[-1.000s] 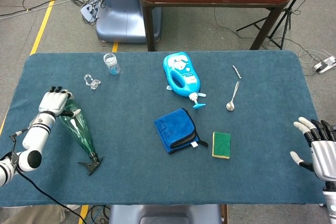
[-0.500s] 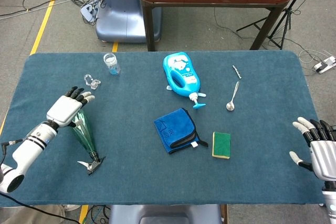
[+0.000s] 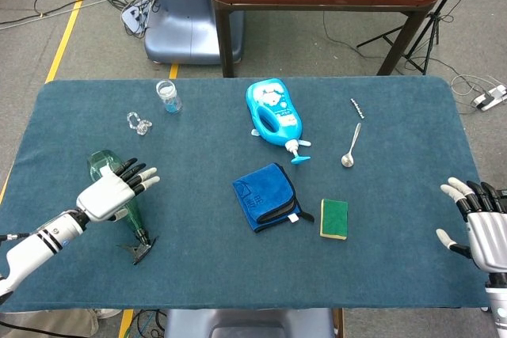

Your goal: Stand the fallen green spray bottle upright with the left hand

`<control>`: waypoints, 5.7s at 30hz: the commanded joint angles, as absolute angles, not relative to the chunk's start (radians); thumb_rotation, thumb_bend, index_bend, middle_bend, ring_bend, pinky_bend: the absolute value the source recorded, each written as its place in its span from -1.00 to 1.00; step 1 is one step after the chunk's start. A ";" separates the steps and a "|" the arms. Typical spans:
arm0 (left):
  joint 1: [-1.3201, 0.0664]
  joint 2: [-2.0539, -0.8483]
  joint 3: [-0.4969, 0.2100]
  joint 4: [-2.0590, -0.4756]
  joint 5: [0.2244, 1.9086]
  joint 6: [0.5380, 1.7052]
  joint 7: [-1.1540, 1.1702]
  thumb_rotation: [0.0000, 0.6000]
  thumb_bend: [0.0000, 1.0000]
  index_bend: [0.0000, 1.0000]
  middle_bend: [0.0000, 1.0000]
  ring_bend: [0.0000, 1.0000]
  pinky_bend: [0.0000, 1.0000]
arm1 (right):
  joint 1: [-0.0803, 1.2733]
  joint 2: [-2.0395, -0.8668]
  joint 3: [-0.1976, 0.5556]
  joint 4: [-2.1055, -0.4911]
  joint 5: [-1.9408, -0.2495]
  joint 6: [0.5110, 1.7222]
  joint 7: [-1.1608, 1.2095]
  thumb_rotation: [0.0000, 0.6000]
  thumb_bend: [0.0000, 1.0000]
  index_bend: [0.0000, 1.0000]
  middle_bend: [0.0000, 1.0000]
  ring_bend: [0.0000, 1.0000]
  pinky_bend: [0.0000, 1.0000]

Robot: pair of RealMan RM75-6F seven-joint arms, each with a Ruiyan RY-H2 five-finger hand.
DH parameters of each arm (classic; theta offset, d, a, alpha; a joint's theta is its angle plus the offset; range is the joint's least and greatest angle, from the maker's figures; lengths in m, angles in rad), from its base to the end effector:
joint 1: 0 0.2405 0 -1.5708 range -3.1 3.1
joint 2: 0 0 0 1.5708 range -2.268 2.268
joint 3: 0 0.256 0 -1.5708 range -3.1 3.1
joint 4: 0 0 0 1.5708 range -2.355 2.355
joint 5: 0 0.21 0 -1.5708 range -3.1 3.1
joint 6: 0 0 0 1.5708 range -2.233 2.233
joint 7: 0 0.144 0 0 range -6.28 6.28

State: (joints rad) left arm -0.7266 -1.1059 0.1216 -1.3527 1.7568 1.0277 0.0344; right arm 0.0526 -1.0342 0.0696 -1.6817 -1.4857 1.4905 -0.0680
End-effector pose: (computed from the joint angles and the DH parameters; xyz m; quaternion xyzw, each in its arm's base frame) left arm -0.2391 0.3275 0.1090 -0.8821 -0.1273 -0.2406 0.3845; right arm -0.3085 -0.1745 0.1836 0.5952 -0.3675 0.3618 0.6163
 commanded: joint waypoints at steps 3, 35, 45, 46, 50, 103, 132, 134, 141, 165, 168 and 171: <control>-0.719 -1.129 0.146 -1.316 1.811 1.033 0.130 1.00 -0.45 -0.96 -0.98 -1.00 -1.00 | 0.057 -1.037 0.069 -1.683 -1.486 1.484 -0.068 1.00 -0.64 -0.58 -0.67 -0.82 -0.82; -0.690 -1.330 0.172 -1.060 1.846 1.046 0.151 1.00 -0.45 -0.98 -1.00 -1.00 -1.00 | 0.062 -1.023 0.064 -1.719 -1.487 1.476 -0.092 1.00 -0.64 -0.58 -0.67 -0.82 -0.82; -0.709 -1.346 0.068 -1.174 1.708 0.957 0.343 1.00 -0.45 -0.71 -1.00 -1.00 -1.00 | 0.055 -1.021 0.064 -1.699 -1.481 1.481 -0.065 1.00 -0.64 -0.58 -0.67 -0.82 -0.82; -0.708 -1.342 0.062 -1.186 1.695 0.948 0.374 1.00 -0.45 -0.65 -1.00 -1.00 -1.00 | 0.055 -1.021 0.064 -1.697 -1.481 1.482 -0.062 1.00 -0.64 -0.58 -0.67 -0.82 -0.82; -0.695 -1.322 0.044 -1.250 1.622 0.905 0.468 1.00 -0.45 -0.53 -0.99 -1.00 -1.00 | 0.055 -1.026 0.063 -1.685 -1.478 1.478 -0.050 1.00 -0.64 -0.58 -0.67 -0.82 -0.82; -0.681 -1.139 -0.148 -1.563 1.444 0.943 -0.490 1.00 -0.28 0.03 -0.09 -0.54 -0.99 | 0.049 -1.022 0.060 -1.683 -1.498 1.494 -0.030 1.00 -0.64 -0.58 -0.67 -0.82 -0.82; -0.685 -1.343 -0.210 -1.387 1.349 0.951 -0.872 1.00 -0.27 -0.04 -0.09 -0.56 -0.99 | 0.034 -1.022 0.058 -1.673 -1.484 1.500 -0.022 1.00 -0.64 -0.58 -0.67 -0.82 -0.82; -0.682 -1.357 -0.210 -1.371 1.347 0.956 -0.870 1.00 -0.28 -0.04 -0.09 -0.56 -0.99 | 0.033 -1.021 0.059 -1.675 -1.483 1.502 -0.023 1.00 -0.64 -0.58 -0.67 -0.82 -0.82; -0.676 -1.374 -0.199 -1.333 1.363 0.956 -0.872 1.00 -0.28 -0.20 -0.28 -0.67 -0.99 | 0.031 -1.020 0.059 -1.678 -1.482 1.503 -0.026 1.00 -0.64 -0.58 -0.67 -0.82 -0.82; -0.649 -1.293 -0.170 -1.396 1.409 0.957 -0.881 1.00 -0.28 -0.82 -0.84 -1.00 -1.00 | 0.032 -1.023 0.062 -1.673 -1.485 1.501 -0.019 1.00 -0.64 -0.58 -0.67 -0.82 -0.82; -0.641 -1.278 -0.163 -1.405 1.412 0.963 -0.861 1.00 -0.28 -0.84 -0.86 -1.00 -1.00 | 0.033 -1.024 0.062 -1.671 -1.485 1.500 -0.017 1.00 -0.64 -0.58 -0.67 -0.82 -0.82; -0.626 -1.271 -0.149 -1.398 1.421 0.990 -0.775 1.00 -0.28 -0.86 -0.87 -1.00 -1.00 | 0.033 -1.024 0.063 -1.669 -1.484 1.500 -0.015 1.00 -0.64 -0.58 -0.67 -0.82 -0.82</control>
